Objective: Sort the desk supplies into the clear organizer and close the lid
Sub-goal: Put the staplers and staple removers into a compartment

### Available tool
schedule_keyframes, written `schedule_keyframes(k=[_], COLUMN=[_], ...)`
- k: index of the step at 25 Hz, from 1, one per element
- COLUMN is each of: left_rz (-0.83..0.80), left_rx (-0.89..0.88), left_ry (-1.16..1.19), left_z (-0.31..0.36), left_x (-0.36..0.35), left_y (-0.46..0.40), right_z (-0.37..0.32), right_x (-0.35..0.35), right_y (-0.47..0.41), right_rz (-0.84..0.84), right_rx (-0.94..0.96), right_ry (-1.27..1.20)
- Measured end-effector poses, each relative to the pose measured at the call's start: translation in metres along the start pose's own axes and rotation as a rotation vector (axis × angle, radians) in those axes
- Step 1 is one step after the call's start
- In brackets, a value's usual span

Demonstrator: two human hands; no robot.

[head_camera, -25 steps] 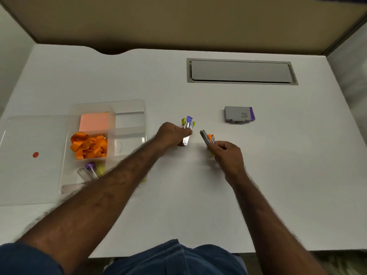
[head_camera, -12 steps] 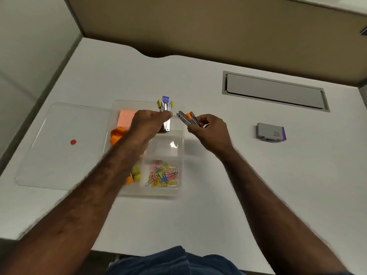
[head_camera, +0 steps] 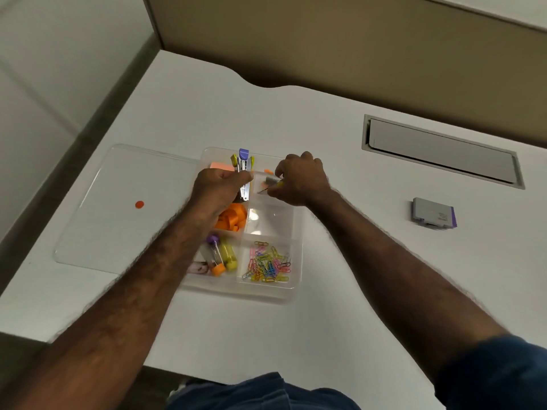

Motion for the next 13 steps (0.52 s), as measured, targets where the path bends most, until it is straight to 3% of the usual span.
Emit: schedule_keyframes(k=[6, 13], left_rz=[-0.054, -0.213], left_rx=[-0.128, -0.362], left_ry=[-0.078, -0.235], left_z=[0.001, 0.032], left_x=[-0.005, -0.043], left_y=[-0.004, -0.019], right_z=[0.011, 0.048], right_x=[0.002, 0.001], right_y=[0.001, 0.025], right_rz=[-0.059, 0.096], right_rx=[-0.048, -0.129], right_ry=[-0.074, -0.447])
Point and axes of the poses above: each hand's wrist, its own y-axis away from the middle knuckle, its own x-axis out of the back of the hand, z = x × y, the point moved 2 cm from there along -y, towards the middle knuckle, and after that the axes turned 13 degrees about -x, right-handed, at the moved point
